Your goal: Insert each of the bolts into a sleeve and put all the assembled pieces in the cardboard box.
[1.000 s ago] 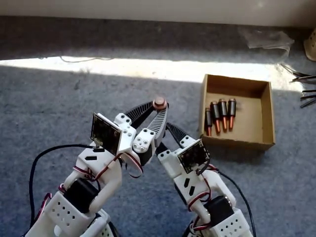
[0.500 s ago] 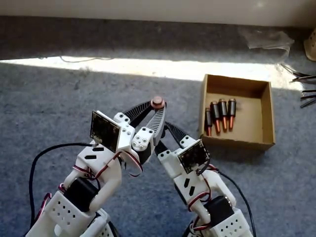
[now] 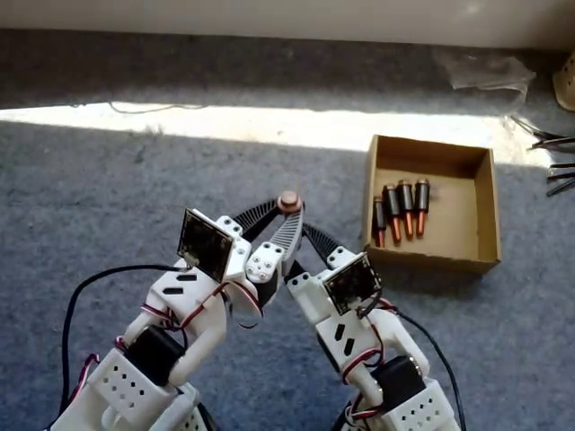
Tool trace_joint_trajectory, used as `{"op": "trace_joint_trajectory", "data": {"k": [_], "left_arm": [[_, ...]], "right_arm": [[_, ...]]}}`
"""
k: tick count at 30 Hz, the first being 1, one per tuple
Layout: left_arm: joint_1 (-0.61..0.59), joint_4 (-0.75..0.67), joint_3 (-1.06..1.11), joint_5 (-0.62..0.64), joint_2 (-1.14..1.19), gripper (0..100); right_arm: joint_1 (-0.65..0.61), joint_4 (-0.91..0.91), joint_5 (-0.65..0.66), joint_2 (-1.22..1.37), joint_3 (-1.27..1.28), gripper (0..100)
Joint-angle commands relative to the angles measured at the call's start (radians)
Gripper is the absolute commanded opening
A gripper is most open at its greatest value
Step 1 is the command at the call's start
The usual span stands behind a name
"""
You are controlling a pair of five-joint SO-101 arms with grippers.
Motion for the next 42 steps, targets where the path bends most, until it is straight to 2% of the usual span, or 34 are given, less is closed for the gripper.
{"op": "trace_joint_trajectory", "data": {"k": [1,13,21,37,42], "left_arm": [[-0.019,-0.017,0.025,-0.009,0.001,0],[-0.021,-0.014,0.027,-0.014,0.001,0],[-0.090,-0.014,0.030,-0.012,0.001,0],[-0.053,-0.014,0.076,-0.011,0.001,1],[-0.053,-0.014,0.084,-0.011,0.001,11]], "right_arm": [[0.012,0.001,0.014,-0.010,0.111,0.4],[0.012,0.001,0.014,-0.010,0.111,0.4],[0.012,0.001,0.014,-0.010,0.111,0.4],[0.012,0.001,0.014,-0.010,0.111,0.4],[0.012,0.001,0.014,-0.010,0.111,0.4]]}}
